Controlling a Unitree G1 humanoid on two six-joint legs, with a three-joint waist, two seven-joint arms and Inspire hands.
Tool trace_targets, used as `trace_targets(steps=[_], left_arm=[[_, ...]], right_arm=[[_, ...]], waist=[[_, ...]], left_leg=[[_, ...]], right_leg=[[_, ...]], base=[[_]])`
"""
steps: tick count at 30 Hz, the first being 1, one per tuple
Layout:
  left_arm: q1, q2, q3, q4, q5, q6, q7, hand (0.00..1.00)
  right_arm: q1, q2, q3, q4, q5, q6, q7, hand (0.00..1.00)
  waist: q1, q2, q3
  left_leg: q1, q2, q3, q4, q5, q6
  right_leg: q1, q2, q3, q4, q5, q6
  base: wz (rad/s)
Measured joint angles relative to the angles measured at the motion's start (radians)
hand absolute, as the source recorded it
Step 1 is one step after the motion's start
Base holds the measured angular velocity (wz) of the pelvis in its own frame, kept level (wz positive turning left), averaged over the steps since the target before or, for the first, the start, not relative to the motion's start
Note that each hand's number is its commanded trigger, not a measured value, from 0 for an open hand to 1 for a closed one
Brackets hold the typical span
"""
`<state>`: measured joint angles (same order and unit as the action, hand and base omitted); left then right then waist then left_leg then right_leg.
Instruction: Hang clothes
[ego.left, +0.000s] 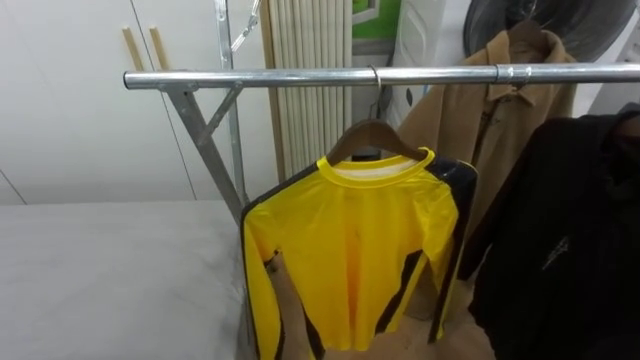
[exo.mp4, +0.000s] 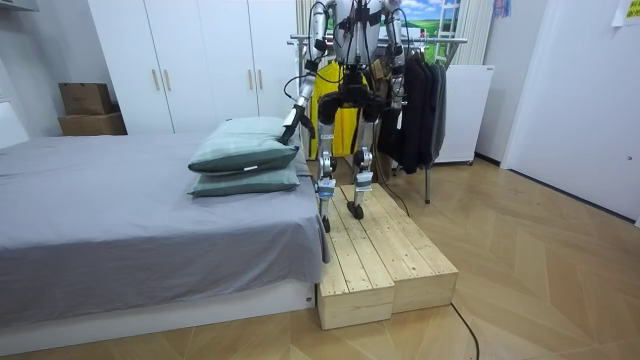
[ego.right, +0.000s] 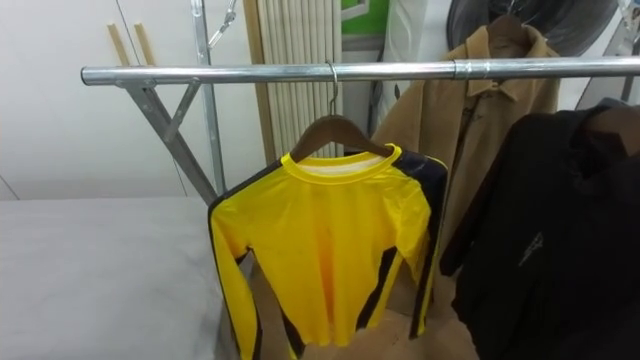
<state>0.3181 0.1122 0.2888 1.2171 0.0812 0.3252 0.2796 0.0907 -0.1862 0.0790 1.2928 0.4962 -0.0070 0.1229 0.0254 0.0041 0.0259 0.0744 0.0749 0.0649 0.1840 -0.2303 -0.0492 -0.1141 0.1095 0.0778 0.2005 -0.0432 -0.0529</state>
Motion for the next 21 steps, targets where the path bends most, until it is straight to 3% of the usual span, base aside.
trace_targets(steps=[21], left_arm=[[0.000,0.007,-0.022,0.001,0.000,0.000,-0.007,0.00]], right_arm=[[-0.005,-0.001,0.009,0.000,0.000,0.000,-0.002,0.00]], waist=[[0.000,0.001,0.0000]], left_leg=[[-0.001,0.001,-0.015,-0.003,-0.003,0.002]], right_leg=[[0.009,-0.001,-0.013,-0.015,0.003,0.006]], base=[[0.01]])
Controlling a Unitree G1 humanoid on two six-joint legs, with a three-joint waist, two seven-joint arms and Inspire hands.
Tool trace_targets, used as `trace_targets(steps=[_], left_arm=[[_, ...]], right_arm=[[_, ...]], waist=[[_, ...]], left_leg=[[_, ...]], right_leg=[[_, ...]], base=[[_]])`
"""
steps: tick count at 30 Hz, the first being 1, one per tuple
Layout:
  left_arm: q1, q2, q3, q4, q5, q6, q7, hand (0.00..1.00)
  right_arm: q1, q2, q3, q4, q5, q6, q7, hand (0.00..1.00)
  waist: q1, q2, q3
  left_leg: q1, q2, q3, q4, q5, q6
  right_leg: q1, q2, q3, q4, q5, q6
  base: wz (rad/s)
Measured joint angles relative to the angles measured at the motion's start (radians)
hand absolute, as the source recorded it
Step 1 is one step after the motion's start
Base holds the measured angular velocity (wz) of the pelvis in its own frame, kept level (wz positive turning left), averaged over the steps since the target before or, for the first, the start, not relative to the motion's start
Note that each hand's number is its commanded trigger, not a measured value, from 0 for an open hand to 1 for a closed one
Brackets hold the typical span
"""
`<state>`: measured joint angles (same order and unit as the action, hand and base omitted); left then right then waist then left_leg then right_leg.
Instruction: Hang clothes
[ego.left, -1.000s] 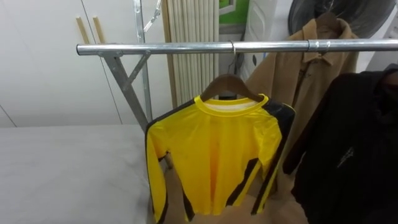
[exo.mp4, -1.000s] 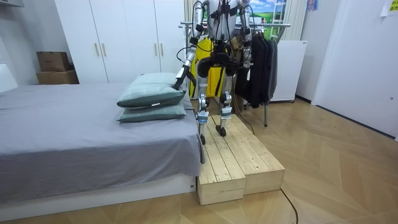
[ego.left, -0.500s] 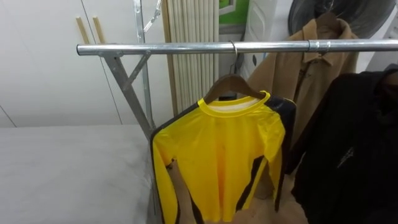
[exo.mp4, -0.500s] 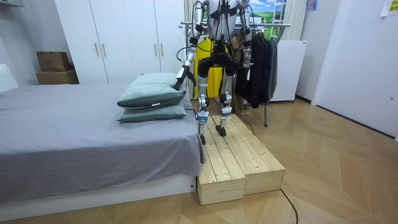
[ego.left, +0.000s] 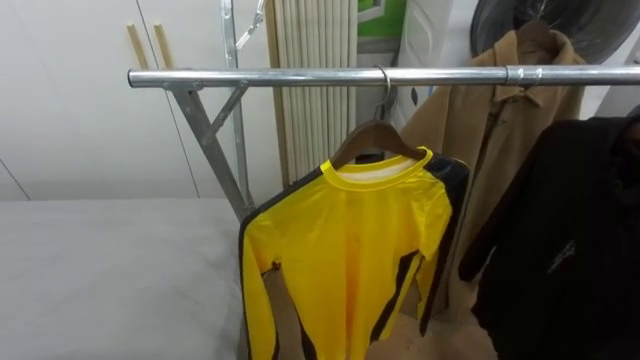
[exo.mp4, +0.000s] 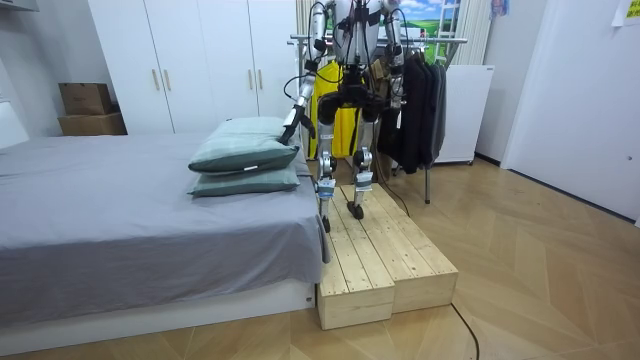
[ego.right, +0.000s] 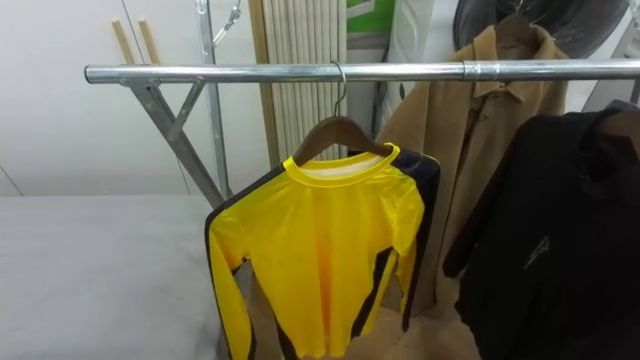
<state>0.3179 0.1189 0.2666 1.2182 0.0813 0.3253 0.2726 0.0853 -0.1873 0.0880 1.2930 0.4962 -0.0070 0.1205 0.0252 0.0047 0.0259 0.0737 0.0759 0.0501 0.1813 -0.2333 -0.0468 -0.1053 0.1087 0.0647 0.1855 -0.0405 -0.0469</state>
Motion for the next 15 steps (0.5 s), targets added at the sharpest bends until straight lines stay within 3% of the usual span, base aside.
trace_targets(steps=[15], left_arm=[[-0.003,0.018,-0.006,0.000,0.000,0.000,-0.014,0.00]], right_arm=[[-0.017,-0.004,0.028,-0.004,-0.068,-0.003,0.003,0.00]], waist=[[0.002,-0.010,0.0010]], left_leg=[[-0.005,0.001,-0.014,0.003,0.001,0.000]], right_leg=[[0.000,-0.001,-0.013,0.001,-0.002,-0.003]], base=[[0.01]])
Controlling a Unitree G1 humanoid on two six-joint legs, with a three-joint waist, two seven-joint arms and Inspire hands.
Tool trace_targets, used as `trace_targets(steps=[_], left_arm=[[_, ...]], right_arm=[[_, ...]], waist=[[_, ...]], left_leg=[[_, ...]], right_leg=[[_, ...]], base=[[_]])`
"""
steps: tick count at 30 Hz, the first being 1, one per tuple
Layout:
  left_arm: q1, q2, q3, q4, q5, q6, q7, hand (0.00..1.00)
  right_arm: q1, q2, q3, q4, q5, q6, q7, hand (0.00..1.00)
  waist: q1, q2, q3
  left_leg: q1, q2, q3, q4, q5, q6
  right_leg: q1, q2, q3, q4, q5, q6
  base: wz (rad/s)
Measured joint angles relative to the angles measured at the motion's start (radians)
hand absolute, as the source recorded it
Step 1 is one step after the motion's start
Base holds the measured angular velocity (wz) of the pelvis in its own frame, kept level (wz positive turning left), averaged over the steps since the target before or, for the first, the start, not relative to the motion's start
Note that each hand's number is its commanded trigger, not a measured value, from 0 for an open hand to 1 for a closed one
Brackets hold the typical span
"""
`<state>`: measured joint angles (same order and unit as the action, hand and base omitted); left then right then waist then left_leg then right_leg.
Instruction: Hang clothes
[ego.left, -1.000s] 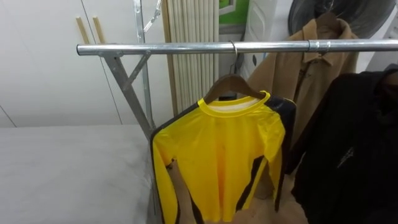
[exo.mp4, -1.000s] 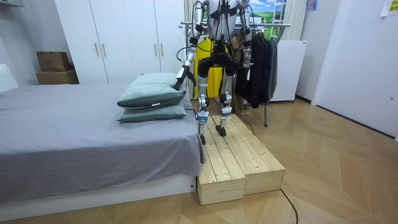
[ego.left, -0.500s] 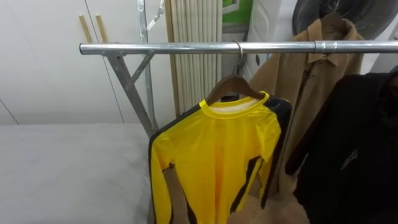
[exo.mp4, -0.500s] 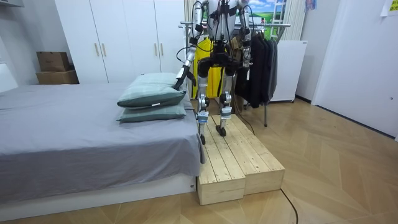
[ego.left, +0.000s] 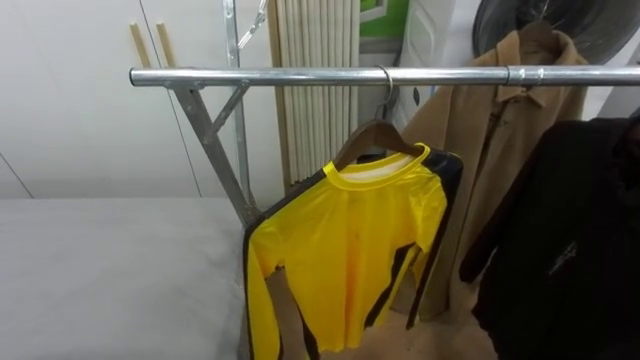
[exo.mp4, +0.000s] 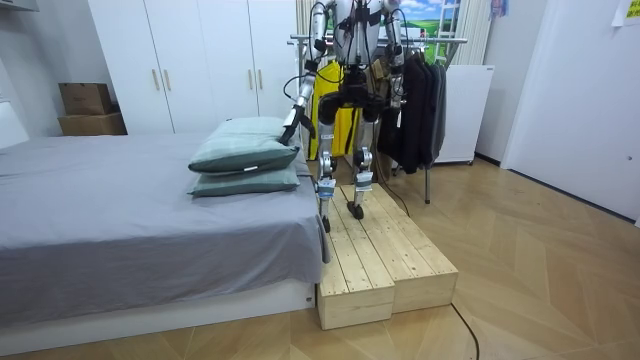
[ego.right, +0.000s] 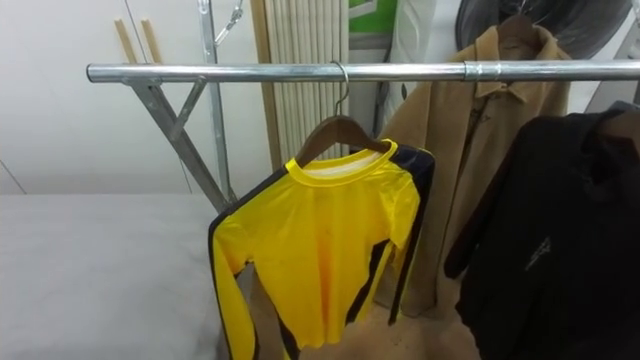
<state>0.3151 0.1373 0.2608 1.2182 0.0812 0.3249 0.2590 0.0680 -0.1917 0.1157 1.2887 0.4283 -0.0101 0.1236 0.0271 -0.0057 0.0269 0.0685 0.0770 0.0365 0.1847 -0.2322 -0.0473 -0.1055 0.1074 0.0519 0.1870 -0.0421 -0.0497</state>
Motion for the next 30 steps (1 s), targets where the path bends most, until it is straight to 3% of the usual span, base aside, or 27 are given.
trace_targets(steps=[6,9,11,13,17,18,20,21,23,24,26,28,30], left_arm=[[0.000,0.000,-0.039,0.000,0.000,-0.008,-0.002,0.00],[0.001,0.002,-0.043,-0.002,0.001,-0.028,-0.005,0.00],[-0.002,0.006,-0.082,-0.002,0.014,-0.036,-0.008,0.00],[-0.004,0.006,-0.102,-0.002,0.014,-0.046,-0.012,0.00],[-0.017,0.006,-0.109,-0.014,0.084,-0.058,-0.024,0.00],[-0.024,0.010,-0.115,-0.024,0.087,-0.065,-0.027,0.00],[-0.050,0.015,-0.126,-0.046,0.102,-0.066,-0.038,0.00],[-0.057,0.013,-0.127,-0.052,0.105,-0.067,-0.038,0.00],[-0.089,0.013,-0.127,-0.070,0.134,-0.076,-0.057,0.00],[-0.092,0.013,-0.127,-0.074,0.147,-0.078,-0.060,0.00],[-0.125,0.013,-0.127,-0.108,0.171,-0.096,-0.072,0.00],[-0.152,0.013,-0.148,-0.111,0.168,-0.108,-0.078,0.00],[-0.170,0.006,-0.169,-0.109,0.168,-0.133,-0.080,0.00]], right_arm=[[-0.027,-0.011,0.036,0.000,-0.048,-0.001,0.016,0.00],[-0.046,-0.014,0.038,0.000,-0.116,0.003,0.022,0.00],[-0.062,-0.020,0.040,-0.003,-0.159,0.006,0.022,0.00],[-0.078,-0.023,0.051,-0.003,-0.165,0.013,0.022,0.00],[-0.083,-0.043,0.052,-0.003,-0.208,0.022,0.021,0.00],[-0.082,-0.044,0.052,-0.003,-0.207,0.026,0.020,0.00],[-0.072,-0.048,0.046,-0.001,-0.217,0.041,0.019,0.00],[-0.071,-0.049,0.044,-0.002,-0.223,0.046,0.018,0.00],[-0.071,-0.050,0.014,-0.007,-0.279,0.062,0.016,0.00],[-0.072,-0.050,0.008,-0.009,-0.289,0.067,0.014,0.00],[-0.069,-0.046,-0.005,-0.008,-0.312,0.086,0.003,0.00],[-0.061,-0.044,-0.021,-0.008,-0.311,0.091,-0.011,0.00],[-0.060,-0.044,-0.022,-0.008,-0.311,0.093,-0.018,0.00]], waist=[[0.009,0.005,-0.0045],[0.007,0.008,-0.0029],[0.011,0.014,-0.0030],[0.020,0.018,-0.0068],[0.029,0.036,-0.0130],[0.025,0.037,-0.0144],[0.021,0.028,-0.0148],[0.021,0.021,-0.0100],[0.024,0.019,-0.0176],[0.022,0.020,-0.0168],[0.017,0.014,-0.0147],[-0.004,0.013,-0.0143],[0.002,0.008,-0.0133]], left_leg=[[-0.006,0.000,-0.018,0.005,0.001,-0.004],[-0.017,0.000,-0.049,0.005,0.004,-0.011],[-0.028,0.002,-0.070,0.006,0.010,-0.021],[-0.034,0.006,-0.079,0.008,0.014,-0.024],[-0.067,0.015,-0.096,0.023,0.027,-0.041],[-0.087,0.021,-0.076,0.037,0.040,-0.048],[-0.110,0.044,0.100,0.071,0.076,-0.045],[-0.113,0.051,0.142,0.094,0.073,-0.039],[-0.105,0.076,0.302,0.212,0.030,0.011],[-0.096,0.084,0.328,0.223,0.022,0.015],[-0.056,0.090,0.389,0.224,0.001,0.015],[-0.029,0.087,0.408,0.210,-0.019,0.013],[-0.010,0.084,0.441,0.171,-0.028,0.006]], right_leg=[[0.003,-0.005,-0.030,0.000,-0.001,-0.004],[0.003,-0.016,-0.075,0.002,-0.008,-0.012],[0.002,-0.020,-0.102,0.001,-0.012,-0.019],[0.002,-0.021,-0.118,0.001,-0.015,-0.024],[0.003,-0.035,-0.191,0.002,-0.035,-0.042],[0.004,-0.047,-0.233,0.002,-0.046,-0.047],[0.011,-0.086,-0.334,0.003,-0.068,-0.048],[0.016,-0.094,-0.358,0.004,-0.074,-0.049],[0.030,-0.128,-0.457,0.024,-0.104,-0.046],[0.036,-0.132,-0.482,0.024,-0.107,-0.045],[0.060,-0.150,-0.587,0.026,-0.123,-0.042],[0.080,-0.161,-0.669,0.032,-0.138,-0.032],[0.080,-0.174,-0.717,0.052,-0.151,-0.023]], base=[[0.10],[0.30],[0.34],[0.27],[0.56],[1.14],[1.41],[1.18],[1.28],[1.42],[1.37],[1.45],[1.12]])
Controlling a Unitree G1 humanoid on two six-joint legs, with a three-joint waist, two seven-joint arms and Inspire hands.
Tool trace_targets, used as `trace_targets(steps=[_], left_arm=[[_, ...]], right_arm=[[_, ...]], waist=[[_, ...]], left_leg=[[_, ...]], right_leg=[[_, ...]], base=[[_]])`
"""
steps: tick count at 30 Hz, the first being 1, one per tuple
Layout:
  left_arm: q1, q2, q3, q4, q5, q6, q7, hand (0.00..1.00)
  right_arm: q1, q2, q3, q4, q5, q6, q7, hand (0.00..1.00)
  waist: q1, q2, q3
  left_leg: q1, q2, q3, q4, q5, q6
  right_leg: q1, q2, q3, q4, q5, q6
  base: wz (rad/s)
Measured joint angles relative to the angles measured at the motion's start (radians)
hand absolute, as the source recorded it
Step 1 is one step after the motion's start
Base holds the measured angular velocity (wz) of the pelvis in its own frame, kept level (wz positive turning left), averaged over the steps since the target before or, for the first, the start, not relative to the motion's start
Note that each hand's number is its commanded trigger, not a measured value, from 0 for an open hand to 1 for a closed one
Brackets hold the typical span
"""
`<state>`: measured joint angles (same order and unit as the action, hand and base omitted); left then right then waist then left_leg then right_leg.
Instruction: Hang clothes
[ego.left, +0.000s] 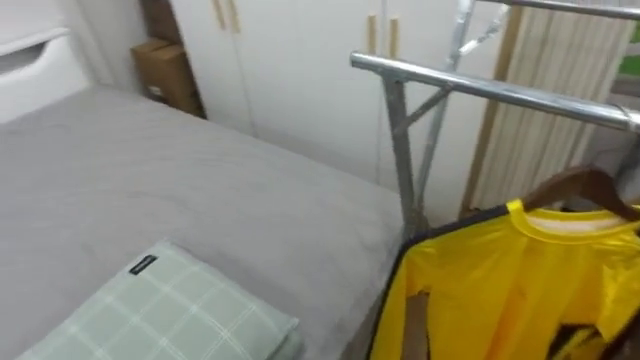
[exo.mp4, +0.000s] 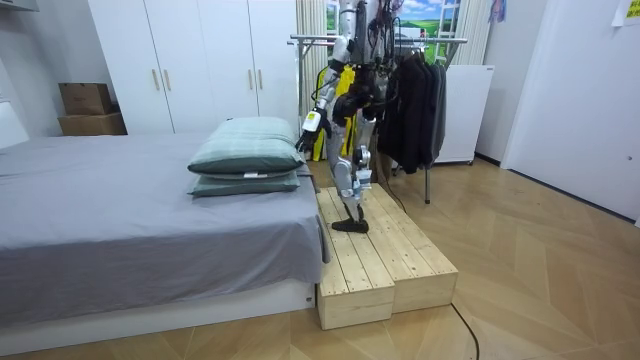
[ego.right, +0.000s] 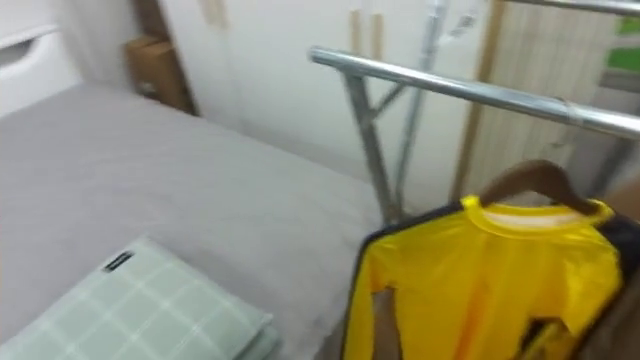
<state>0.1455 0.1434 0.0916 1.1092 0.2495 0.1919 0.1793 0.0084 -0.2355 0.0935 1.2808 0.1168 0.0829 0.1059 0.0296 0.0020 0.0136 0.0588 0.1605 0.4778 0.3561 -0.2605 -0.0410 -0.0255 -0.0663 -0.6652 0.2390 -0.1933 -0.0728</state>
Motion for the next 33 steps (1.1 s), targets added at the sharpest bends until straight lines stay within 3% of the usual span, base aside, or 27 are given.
trace_targets(steps=[3,5,9,13,15,16,18,20,21,23,25,27,28,29,30,31,32,33], left_arm=[[0.003,-0.005,-0.017,0.002,0.000,-0.039,-0.001,0.00],[0.025,-0.006,-0.017,0.010,-0.001,-0.042,-0.002,0.00],[0.063,-0.014,-0.012,0.016,0.000,-0.046,-0.007,0.00],[0.060,-0.015,0.012,0.041,-0.020,-0.047,-0.013,0.00],[0.055,-0.017,0.012,0.051,-0.022,-0.047,-0.014,0.00],[0.050,-0.017,0.013,0.051,-0.021,-0.046,-0.014,0.00],[0.043,-0.017,0.013,0.052,-0.020,-0.048,-0.015,0.00],[0.042,-0.017,0.015,0.053,-0.020,-0.055,-0.018,0.00],[0.042,-0.016,0.015,0.053,-0.020,-0.056,-0.019,0.00],[0.042,-0.011,0.022,0.062,-0.019,-0.065,-0.019,0.00],[0.048,-0.005,0.038,0.093,-0.020,-0.068,-0.019,0.00],[0.062,-0.003,0.049,0.111,-0.024,-0.064,-0.019,0.00],[0.073,-0.001,0.045,0.114,-0.025,-0.057,-0.019,0.00],[0.075,0.007,0.036,0.115,-0.041,-0.056,-0.018,0.00],[0.074,0.012,0.033,0.115,-0.044,-0.056,-0.019,0.00],[0.077,0.020,0.035,0.116,-0.044,-0.058,-0.019,0.00],[0.083,0.015,0.039,0.122,-0.044,-0.057,-0.022,0.00],[0.090,0.011,0.040,0.120,-0.044,-0.058,-0.024,0.00]], right_arm=[[0.001,0.019,0.001,0.001,0.000,-0.003,0.000,0.00],[0.009,0.039,0.000,0.003,0.005,-0.003,0.001,0.00],[0.012,0.038,0.000,0.002,0.032,-0.002,-0.001,0.00],[0.015,0.036,0.002,0.003,0.035,0.000,-0.017,0.00],[0.015,0.035,0.000,0.005,0.035,0.005,-0.024,0.00],[0.016,0.035,0.000,0.005,0.037,0.006,-0.030,0.00],[0.019,0.035,-0.016,0.005,0.032,0.008,-0.033,0.00],[0.014,0.038,-0.039,0.004,0.012,0.013,-0.041,0.00],[0.017,0.039,-0.046,0.004,0.007,0.014,-0.042,0.00],[0.029,0.043,-0.071,0.002,-0.014,0.019,-0.048,0.00],[0.030,0.049,-0.081,-0.002,-0.030,0.019,-0.051,0.00],[0.032,0.054,-0.089,-0.003,-0.038,0.020,-0.053,0.00],[0.035,0.056,-0.088,-0.003,-0.038,0.020,-0.060,0.00],[0.032,0.067,-0.086,-0.006,-0.041,0.019,-0.060,0.00],[0.025,0.074,-0.084,-0.006,-0.044,0.019,-0.060,0.00],[0.007,0.091,-0.078,-0.006,-0.053,0.019,-0.060,0.00],[0.001,0.096,-0.078,-0.004,-0.067,0.015,-0.061,0.00],[-0.001,0.096,-0.077,-0.004,-0.075,0.014,-0.060,0.00]], waist=[[0.019,-0.011,-0.0053],[0.033,-0.023,-0.0119],[0.048,-0.019,-0.0168],[0.047,-0.004,-0.0170],[0.040,0.000,-0.0176],[0.025,0.004,-0.0187],[0.014,-0.002,-0.0141],[0.000,-0.005,-0.0142],[-0.006,-0.005,-0.0135],[0.002,-0.014,-0.0127],[0.013,-0.023,-0.0143],[0.021,-0.020,-0.0123],[0.029,-0.020,-0.0125],[0.030,-0.018,-0.0135],[0.033,-0.025,-0.0087],[0.041,-0.046,0.0042],[0.036,-0.048,0.0064],[0.043,-0.048,-0.0034]], left_leg=[[0.005,0.001,0.016,-0.045,-0.013,-0.004],[0.005,-0.003,0.009,-0.073,-0.024,0.001],[0.004,-0.011,-0.017,-0.074,-0.023,0.003],[0.004,-0.029,-0.089,-0.083,-0.010,0.018],[0.001,-0.038,-0.132,-0.082,-0.001,0.022],[-0.006,-0.050,-0.173,-0.084,0.004,0.033],[-0.016,-0.072,-0.228,-0.086,0.013,0.048],[-0.028,-0.110,-0.310,-0.082,0.019,0.067],[-0.033,-0.127,-0.338,-0.080,0.021,0.073],[-0.041,-0.171,-0.435,-0.079,0.032,0.099],[-0.051,-0.197,-0.486,-0.063,0.029,0.113],[-0.049,-0.217,-0.545,-0.043,0.022,0.127],[-0.042,-0.221,-0.592,-0.036,0.017,0.135],[-0.047,-0.222,-0.626,-0.038,0.018,0.137],[-0.049,-0.222,-0.633,-0.038,0.026,0.136],[-0.054,-0.231,-0.633,-0.029,0.027,0.133],[-0.056,-0.239,-0.642,-0.014,0.016,0.130],[-0.058,-0.239,-0.633,-0.017,0.012,0.132]], right_leg=[[0.009,-0.011,-0.061,0.007,0.000,0.014],[0.026,-0.015,-0.078,0.000,0.010,0.030],[0.038,-0.023,-0.095,0.002,0.013,0.035],[0.072,-0.039,-0.127,0.018,0.017,0.049],[0.089,-0.046,-0.134,0.024,0.020,0.066],[0.101,-0.058,-0.126,0.039,0.019,0.085],[0.111,-0.073,-0.078,0.062,0.015,0.104],[0.122,-0.091,0.034,0.090,0.015,0.122],[0.124,-0.095,0.064,0.098,0.015,0.122],[0.125,-0.102,0.227,0.125,0.015,0.121],[0.135,-0.102,0.310,0.130,0.016,0.121],[0.145,-0.106,0.326,0.153,0.018,0.120],[0.134,-0.096,0.379,0.159,-0.002,0.121],[0.121,-0.040,0.481,0.099,-0.036,0.112],[0.108,-0.015,0.516,0.057,-0.038,0.111],[0.081,0.022,0.575,-0.037,0.023,0.112],[0.080,0.028,0.587,-0.052,0.057,0.106],[0.084,0.028,0.586,-0.064,0.051,0.107]], base=[[0.49],[0.27],[0.20],[0.50],[0.74],[1.08],[1.14],[1.13],[1.36],[1.28],[0.97],[0.85],[0.84],[0.82],[0.67],[0.55],[0.43],[0.20]])
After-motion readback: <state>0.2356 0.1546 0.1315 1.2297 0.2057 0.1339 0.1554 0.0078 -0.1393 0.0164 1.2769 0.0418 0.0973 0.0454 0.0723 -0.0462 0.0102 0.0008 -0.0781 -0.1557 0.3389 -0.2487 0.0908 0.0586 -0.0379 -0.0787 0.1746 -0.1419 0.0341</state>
